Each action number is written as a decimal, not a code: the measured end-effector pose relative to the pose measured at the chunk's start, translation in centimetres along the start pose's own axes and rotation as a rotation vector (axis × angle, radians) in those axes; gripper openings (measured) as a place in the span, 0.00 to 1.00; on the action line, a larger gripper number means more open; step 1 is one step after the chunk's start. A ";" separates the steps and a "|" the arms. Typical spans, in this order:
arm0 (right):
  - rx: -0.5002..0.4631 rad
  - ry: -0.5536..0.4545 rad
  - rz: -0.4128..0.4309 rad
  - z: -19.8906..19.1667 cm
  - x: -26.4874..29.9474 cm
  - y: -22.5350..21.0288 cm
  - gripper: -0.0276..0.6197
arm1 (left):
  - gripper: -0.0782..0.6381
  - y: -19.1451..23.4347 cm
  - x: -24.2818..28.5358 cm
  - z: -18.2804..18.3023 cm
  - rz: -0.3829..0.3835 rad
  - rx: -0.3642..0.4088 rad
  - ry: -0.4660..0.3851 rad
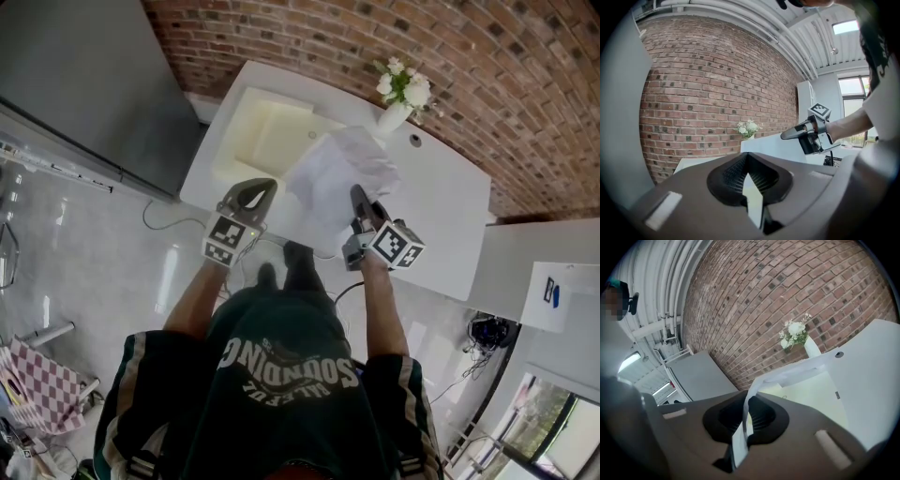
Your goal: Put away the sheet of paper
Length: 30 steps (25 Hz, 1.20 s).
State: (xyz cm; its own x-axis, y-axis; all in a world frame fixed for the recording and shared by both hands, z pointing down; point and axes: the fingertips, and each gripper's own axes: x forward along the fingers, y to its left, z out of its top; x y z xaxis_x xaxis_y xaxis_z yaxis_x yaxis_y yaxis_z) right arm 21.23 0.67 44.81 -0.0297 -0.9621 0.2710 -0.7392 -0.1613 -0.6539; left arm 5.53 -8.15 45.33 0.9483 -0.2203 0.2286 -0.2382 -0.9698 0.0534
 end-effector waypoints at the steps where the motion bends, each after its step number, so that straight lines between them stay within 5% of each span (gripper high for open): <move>1: 0.000 0.004 0.001 0.0 0.3 -0.3 0.05 | 0.12 0.2 0.3 -0.1 0.002 0.001 -0.002; 30: 0.028 0.166 0.026 0.8 12.0 -7.5 0.04 | 0.12 7.1 7.0 -2.3 0.088 -0.080 0.073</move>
State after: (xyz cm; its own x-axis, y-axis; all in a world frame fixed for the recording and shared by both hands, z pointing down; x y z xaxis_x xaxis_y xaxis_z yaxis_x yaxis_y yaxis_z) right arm 26.99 -9.88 52.41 -0.1614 -0.9167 0.3654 -0.7179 -0.1450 -0.6809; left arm 10.01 -16.32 49.57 0.9058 -0.2932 0.3059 -0.3386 -0.9349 0.1063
